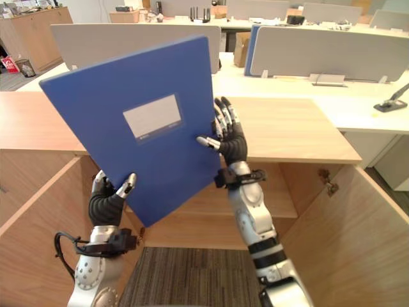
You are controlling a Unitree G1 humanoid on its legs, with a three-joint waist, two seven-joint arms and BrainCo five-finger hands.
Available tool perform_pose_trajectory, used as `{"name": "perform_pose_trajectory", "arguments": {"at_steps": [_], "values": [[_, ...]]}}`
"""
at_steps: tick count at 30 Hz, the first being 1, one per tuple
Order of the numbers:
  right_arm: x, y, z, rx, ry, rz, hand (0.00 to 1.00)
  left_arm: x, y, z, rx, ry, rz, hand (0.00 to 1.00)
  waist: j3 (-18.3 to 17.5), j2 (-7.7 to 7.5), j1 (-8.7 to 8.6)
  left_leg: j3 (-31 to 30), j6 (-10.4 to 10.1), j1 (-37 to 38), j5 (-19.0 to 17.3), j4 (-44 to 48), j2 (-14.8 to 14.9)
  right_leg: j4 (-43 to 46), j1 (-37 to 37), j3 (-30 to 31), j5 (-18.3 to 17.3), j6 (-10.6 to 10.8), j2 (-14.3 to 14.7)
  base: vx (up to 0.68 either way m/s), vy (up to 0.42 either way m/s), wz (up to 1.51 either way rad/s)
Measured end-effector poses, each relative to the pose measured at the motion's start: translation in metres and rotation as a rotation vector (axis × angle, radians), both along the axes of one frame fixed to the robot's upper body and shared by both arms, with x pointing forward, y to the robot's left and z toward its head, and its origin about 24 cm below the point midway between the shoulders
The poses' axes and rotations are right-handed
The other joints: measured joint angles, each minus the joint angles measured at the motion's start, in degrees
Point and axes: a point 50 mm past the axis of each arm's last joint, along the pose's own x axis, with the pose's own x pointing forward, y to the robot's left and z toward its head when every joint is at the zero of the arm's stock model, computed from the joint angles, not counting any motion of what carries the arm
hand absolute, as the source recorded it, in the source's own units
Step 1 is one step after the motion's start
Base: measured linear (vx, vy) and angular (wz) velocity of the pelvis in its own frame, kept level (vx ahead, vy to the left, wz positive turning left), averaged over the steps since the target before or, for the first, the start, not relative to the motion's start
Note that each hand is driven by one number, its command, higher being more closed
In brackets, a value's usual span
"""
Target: Walk over to the cabinet, pick up the folder, carry it to the office cabinet, place the folder inside the office cabinet, then close the office cabinet door
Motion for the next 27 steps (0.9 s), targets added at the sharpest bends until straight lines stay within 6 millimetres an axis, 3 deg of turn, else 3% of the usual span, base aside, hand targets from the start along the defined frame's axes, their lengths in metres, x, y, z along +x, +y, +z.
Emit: {"name": "perform_pose_trajectory", "arguments": {"at_steps": [6,15,16,22,27], "values": [[0.018,0.002,0.010,-0.070,-0.006,-0.010,0.00,0.000,-0.004,-0.001,-0.034,0.006,-0.039,1.00,0.0,0.03,0.36,0.0,0.0,0.0,0.0,0.0,0.0,0.1,-0.1,0.0,0.0,0.0,0.0,0.00,0.000,0.00],[0.038,0.016,0.004,-0.226,0.042,0.049,0.00,0.000,-0.002,-0.003,-0.068,0.024,-0.031,1.00,0.1,0.15,0.52,-0.3,0.2,-0.9,0.4,0.0,0.0,0.5,-1.1,-0.2,0.0,0.0,0.0,0.00,0.000,0.00],[0.039,0.017,-0.004,-0.275,0.072,0.062,1.00,0.000,-0.002,-0.005,-0.068,0.031,-0.031,1.00,0.1,0.16,0.58,-0.3,0.2,-0.9,0.4,0.0,0.0,0.6,-1.1,-0.2,0.0,0.0,-0.1,0.00,0.000,0.00],[0.032,0.014,-0.035,-0.440,0.193,0.259,1.00,0.000,0.004,-0.010,-0.014,0.048,-0.040,1.00,0.2,0.22,1.13,-0.5,0.2,-0.9,0.6,0.0,-0.1,0.8,-1.1,-0.3,0.0,-0.1,-0.1,0.00,0.000,0.00],[0.025,0.003,-0.040,-0.573,0.264,0.380,1.00,0.000,0.009,-0.015,0.043,0.059,-0.046,1.00,0.1,0.27,1.77,-0.6,0.1,-1.0,0.6,0.0,0.0,0.8,-1.2,-0.3,0.0,-0.1,-0.1,0.00,0.000,0.00]]}}
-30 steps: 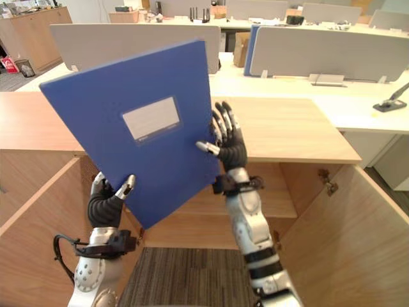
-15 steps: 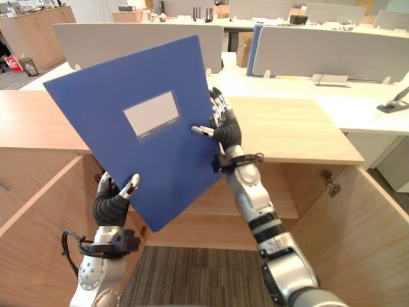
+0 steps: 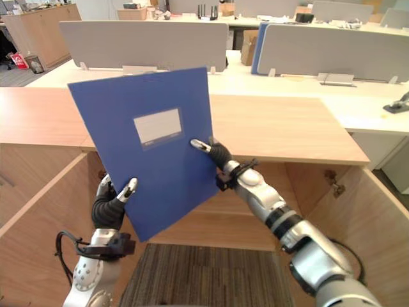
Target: Walk over to the cabinet, pick up the folder, carry it to the office cabinet, place the folder inside the office cabinet, then close the office cabinet door
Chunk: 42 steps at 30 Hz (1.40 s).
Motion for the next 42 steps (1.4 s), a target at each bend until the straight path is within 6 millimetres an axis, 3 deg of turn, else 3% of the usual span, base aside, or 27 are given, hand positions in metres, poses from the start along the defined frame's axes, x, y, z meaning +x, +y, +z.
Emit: {"name": "perform_pose_trajectory", "arguments": {"at_steps": [4,5,14,18,20,24,25,30,33,36,39,42], "values": [[-0.001,-0.003,0.017,-0.028,-0.019,0.063,1.00,-0.001,0.001,0.002,0.010,-0.026,-0.003,1.00,-0.2,0.06,0.29,0.0,0.0,-0.1,0.0,0.0,0.0,0.0,0.0,0.0,0.0,0.0,0.0,0.00,0.000,0.00],[0.001,-0.002,0.022,-0.024,-0.031,0.067,1.00,-0.002,0.000,0.003,0.004,-0.037,-0.008,0.00,-0.3,0.09,0.37,0.0,0.0,-0.1,0.0,0.0,0.0,0.1,-0.1,0.0,0.0,0.0,0.0,0.00,0.000,0.00],[0.004,-0.006,0.042,-0.046,-0.126,0.082,1.00,-0.002,-0.005,-0.003,-0.021,-0.014,-0.060,0.00,-0.6,0.28,0.80,0.0,0.0,-0.2,0.0,0.0,0.0,0.4,-0.4,0.1,0.0,0.0,0.0,0.00,0.000,0.00],[0.000,-0.009,0.052,-0.079,-0.220,0.079,1.00,-0.001,-0.009,-0.032,-0.087,0.112,-0.187,0.00,-0.9,0.75,0.48,0.1,0.0,-0.3,0.0,0.0,0.1,0.3,-0.5,0.2,0.0,0.0,0.0,0.00,0.000,0.00],[-0.012,-0.011,0.043,-0.040,-0.242,0.068,1.00,0.004,-0.007,-0.067,-0.164,0.243,-0.250,0.00,-1.0,0.93,0.27,0.1,0.0,-0.3,0.0,0.0,0.3,0.2,-0.6,0.3,0.0,0.0,0.2,0.00,0.000,0.00],[-0.020,-0.017,0.031,0.026,-0.252,-0.009,1.00,0.002,-0.004,-0.103,-0.264,0.396,-0.206,0.00,-1.0,0.94,-0.34,0.3,0.0,-0.3,0.0,0.0,0.5,0.2,-0.7,0.4,0.0,-0.1,0.4,0.00,0.000,-0.01],[-0.023,-0.026,0.032,0.067,-0.269,-0.069,1.00,-0.001,-0.001,-0.111,-0.286,0.430,-0.170,0.00,-1.0,0.94,-0.49,0.3,0.0,-0.4,0.0,0.0,0.5,0.2,-0.8,0.5,0.0,-0.1,0.5,0.00,0.000,0.00],[-0.023,-0.066,0.070,0.071,-0.563,-0.451,1.00,-0.022,0.039,-0.142,-0.258,0.583,0.072,0.00,-1.0,0.99,-1.48,0.5,0.0,-0.3,0.0,0.0,0.6,0.3,-0.8,0.6,0.0,-0.1,0.5,0.00,0.000,-0.01],[-0.024,-0.080,0.073,0.044,-0.620,-0.598,1.00,-0.036,0.061,-0.155,-0.268,0.648,0.217,0.00,-1.0,0.95,-1.53,0.6,0.0,0.2,0.0,0.0,0.5,0.2,-0.3,0.7,0.0,-0.1,0.5,0.00,0.000,0.00],[-0.031,-0.077,0.070,-0.030,-0.660,-0.622,1.00,-0.053,0.067,-0.178,-0.218,0.781,0.267,0.00,-1.0,0.94,-1.45,0.6,0.0,0.2,0.0,0.0,0.7,0.1,-0.2,0.7,0.0,-0.1,0.6,0.00,0.000,0.00],[-0.035,-0.062,0.069,-0.126,-0.720,-0.580,1.00,-0.090,0.062,-0.218,-0.111,1.064,0.247,0.00,-0.8,0.58,-1.90,0.6,0.0,0.2,0.0,0.0,0.9,-0.2,-0.2,0.8,0.1,-0.3,0.7,0.00,0.000,0.00],[-0.036,-0.047,0.065,-0.182,-0.746,-0.523,1.00,-0.119,0.062,-0.238,-0.071,1.233,0.241,0.00,-0.4,-0.19,-1.90,0.8,-0.2,0.2,-0.1,0.0,1.2,-0.6,-0.2,1.0,0.3,-0.5,1.1,0.00,0.000,-0.05]]}}
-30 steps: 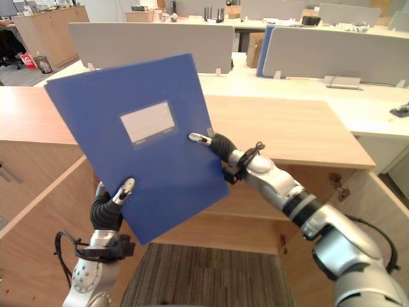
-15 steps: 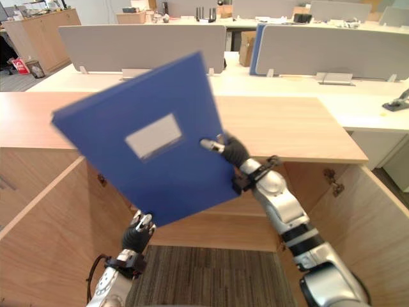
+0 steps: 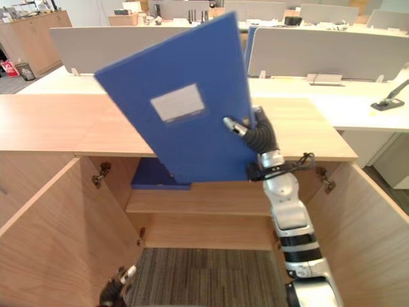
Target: Walk over to the cabinet, pick up the folder, carry it to the office cabinet, place the folder inside the office cabinet, then close the office cabinet door
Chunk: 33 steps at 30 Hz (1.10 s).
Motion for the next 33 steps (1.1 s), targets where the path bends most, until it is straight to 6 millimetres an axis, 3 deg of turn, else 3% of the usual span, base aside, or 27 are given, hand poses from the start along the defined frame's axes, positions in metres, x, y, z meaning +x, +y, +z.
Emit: {"name": "perform_pose_trajectory", "arguments": {"at_steps": [5,8,11,12,17,20,22,24,26,27,29,31,33], "values": [[-0.007,0.042,-0.024,-0.163,0.053,0.162,1.00,-0.030,0.008,-0.012,-0.004,0.134,0.057,0.00,0.3,-0.28,-0.01,0.4,-0.3,0.0,-0.2,0.0,0.1,-0.1,-0.2,0.4,0.1,-0.1,0.1,0.01,0.009,-0.05],[-0.016,0.079,-0.073,-0.344,0.226,0.371,1.00,-0.042,0.013,-0.015,0.017,0.201,0.024,0.00,0.7,-0.73,0.21,1.0,-0.4,0.1,-0.4,0.0,0.1,0.1,-0.6,1.0,0.1,-0.1,0.1,0.01,0.020,-0.09],[-0.033,0.100,-0.119,-0.577,0.370,0.537,1.00,-0.048,0.015,-0.018,0.043,0.256,-0.038,0.00,1.2,-0.84,1.02,2.1,-0.4,0.1,-0.6,0.0,0.0,0.7,-1.6,2.3,0.1,0.0,0.0,0.00,0.030,-0.19],[-0.036,0.102,-0.126,-0.621,0.388,0.565,1.00,-0.048,0.015,-0.018,0.050,0.264,-0.054,0.00,1.4,-0.83,0.99,2.2,-0.4,0.1,-0.6,0.0,0.0,0.8,-1.6,2.4,0.1,0.0,-0.1,-0.01,0.034,-0.11],[-0.049,0.097,-0.166,-0.891,0.471,0.649,1.00,-0.042,0.015,-0.019,0.076,0.273,-0.120,0.00,3.3,-0.47,0.95,2.1,-0.6,-0.1,-1.0,0.0,-0.1,0.7,-1.9,2.4,0.0,0.0,-0.2,0.00,0.000,0.00],[-0.036,0.076,-0.183,-1.012,0.540,0.572,1.00,-0.035,0.014,-0.019,0.077,0.259,-0.132,0.00,4.2,0.15,1.10,1.7,-0.6,-0.3,-0.9,0.0,-0.2,0.7,-2.0,2.3,0.0,0.0,-0.2,0.00,0.003,0.01],[-0.024,0.052,-0.195,-1.037,0.645,0.464,1.00,-0.025,0.011,-0.018,0.078,0.236,-0.152,0.00,5.5,0.75,1.59,0.9,-0.3,-0.7,-0.7,0.0,-0.3,0.8,-2.1,1.9,0.0,0.0,-0.2,0.01,0.006,0.09],[-0.012,0.030,-0.199,-0.987,0.736,0.346,1.00,-0.017,0.009,-0.018,0.080,0.219,-0.164,0.00,6.8,1.40,1.81,-0.3,-0.1,-1.3,-0.5,0.0,-0.6,0.8,-2.4,1.0,0.0,0.0,-0.3,0.01,0.003,0.19],[0.010,-0.011,-0.193,-0.720,0.866,0.076,1.00,-0.002,0.004,-0.016,0.080,0.177,-0.187,0.00,10.3,2.92,2.07,-1.7,0.2,-2.7,-0.3,1.0,-1.1,1.2,-2.7,0.0,0.1,0.1,-0.8,0.00,0.014,0.27],[0.016,-0.021,-0.188,-0.628,0.882,0.010,1.00,0.003,0.003,-0.015,0.080,0.163,-0.188,0.00,11.4,3.34,2.09,-2.1,0.5,-3.6,-0.5,2.0,-1.3,1.9,-3.4,-0.3,0.0,0.2,-1.0,-0.05,0.031,0.19],[0.045,-0.050,-0.154,-0.262,0.850,-0.209,1.00,0.025,-0.004,-0.011,0.075,0.096,-0.192,0.00,17.0,5.34,2.11,-3.9,1.3,-9.2,-2.9,9.4,-1.8,9.2,-8.4,-0.1,-2.1,0.7,-2.3,-0.09,0.038,0.06],[0.060,-0.061,-0.130,-0.026,0.797,-0.296,1.00,0.035,-0.006,-0.009,0.059,0.065,-0.161,0.00,20.2,5.96,2.18,-4.0,1.5,-13.3,-5.7,16.3,-2.4,17.0,-13.0,0.6,-5.3,1.0,-3.8,-0.19,0.049,-0.01],[0.072,-0.055,-0.110,0.172,0.746,-0.303,1.00,0.039,-0.007,-0.007,0.050,0.043,-0.117,0.00,21.6,6.09,2.31,-3.6,1.7,-18.0,-9.5,24.4,-2.1,24.1,-17.5,1.2,-8.1,0.9,-4.4,-0.17,0.028,-0.12]]}}
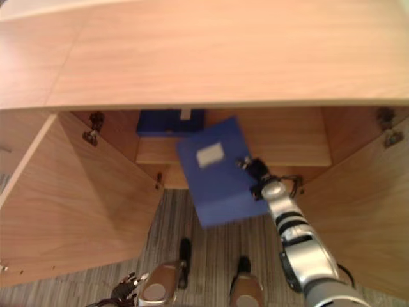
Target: Walk over to the cabinet, pick up the folder, carry it to the office cabinet, place the folder inside the office cabinet, then close the office cabinet door
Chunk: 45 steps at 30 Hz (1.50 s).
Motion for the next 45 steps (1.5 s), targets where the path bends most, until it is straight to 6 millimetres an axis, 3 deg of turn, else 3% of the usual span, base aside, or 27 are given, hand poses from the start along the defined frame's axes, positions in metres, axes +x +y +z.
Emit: {"name": "perform_pose_trajectory", "arguments": {"at_steps": [6,12,17,21,23,26,29,36,42,45], "values": [[0.022,0.028,0.042,0.178,-0.105,0.015,1.00,0.011,0.000,0.007,-0.023,-0.067,0.051,0.00,0.6,0.03,1.25,2.1,0.5,-10.5,-6.6,15.3,1.5,14.0,-11.7,3.6,-5.7,0.2,-0.3,-0.15,0.017,-0.22],[0.035,0.026,0.097,0.618,-0.274,-0.061,1.00,0.018,0.000,0.011,-0.042,-0.113,0.138,0.00,3.4,0.22,1.41,2.8,1.0,-17.1,-12.0,27.0,2.0,25.5,-18.7,6.2,-10.3,0.9,-1.6,-0.07,0.073,-0.07],[0.038,0.014,0.141,1.127,-0.441,-0.160,1.00,0.021,0.000,0.013,-0.039,-0.123,0.182,0.00,3.9,0.11,1.93,2.8,1.2,-19.4,-13.8,30.2,2.1,28.2,-20.8,6.6,-11.7,1.2,-1.8,0.00,0.060,-0.01],[0.029,-0.022,0.168,1.485,-0.633,-0.338,1.00,0.027,-0.001,0.015,-0.027,-0.134,0.200,0.00,4.1,0.20,2.71,1.9,1.3,-22.7,-14.1,31.8,2.0,29.2,-23.1,5.3,-12.0,1.2,-2.5,0.02,0.041,0.12],[0.025,-0.035,0.182,1.572,-0.714,-0.404,1.00,0.031,-0.001,0.017,-0.019,-0.142,0.202,0.00,4.4,0.36,2.93,1.4,1.4,-24.6,-14.1,33.2,1.7,30.6,-24.5,4.3,-12.3,1.4,-3.4,0.00,0.044,0.22],[0.019,-0.054,0.207,1.631,-0.779,-0.443,1.00,0.038,-0.002,0.021,-0.003,-0.159,0.191,0.00,4.9,0.41,2.91,-0.5,1.5,-28.6,-14.2,35.7,1.0,33.0,-27.1,2.5,-13.0,1.6,-4.4,-0.03,0.038,0.27],[0.015,-0.059,0.237,1.646,-0.820,-0.427,1.00,0.044,-0.002,0.026,0.007,-0.185,0.178,0.00,5.6,0.49,3.07,-0.9,1.5,-32.0,-14.1,37.4,0.5,35.5,-30.6,2.4,-13.6,1.4,-5.1,-0.08,0.022,0.14],[0.019,-0.035,0.296,1.520,-0.736,-0.295,1.00,0.062,-0.003,0.037,0.024,-0.241,0.173,0.00,6.7,0.79,3.24,-2.2,1.1,-41.2,-12.4,40.2,-0.6,41.0,-40.2,2.4,-14.3,1.0,-6.1,-0.05,-0.018,0.12],[0.026,-0.031,0.290,1.431,-0.655,-0.349,1.00,0.081,-0.004,0.048,0.052,-0.292,0.172,0.00,7.4,0.84,3.61,-3.7,0.4,-44.7,-11.5,41.0,-1.5,43.6,-43.4,1.2,-15.3,0.6,-7.2,-0.02,-0.048,0.17],[0.027,-0.035,0.283,1.520,-0.628,-0.420,1.00,0.089,-0.006,0.058,0.065,-0.337,0.220,0.00,7.6,0.80,3.63,-4.0,0.3,-46.8,-11.0,41.3,-2.3,45.0,-45.5,1.0,-15.7,0.5,-8.0,-0.01,-0.027,0.16]]}}
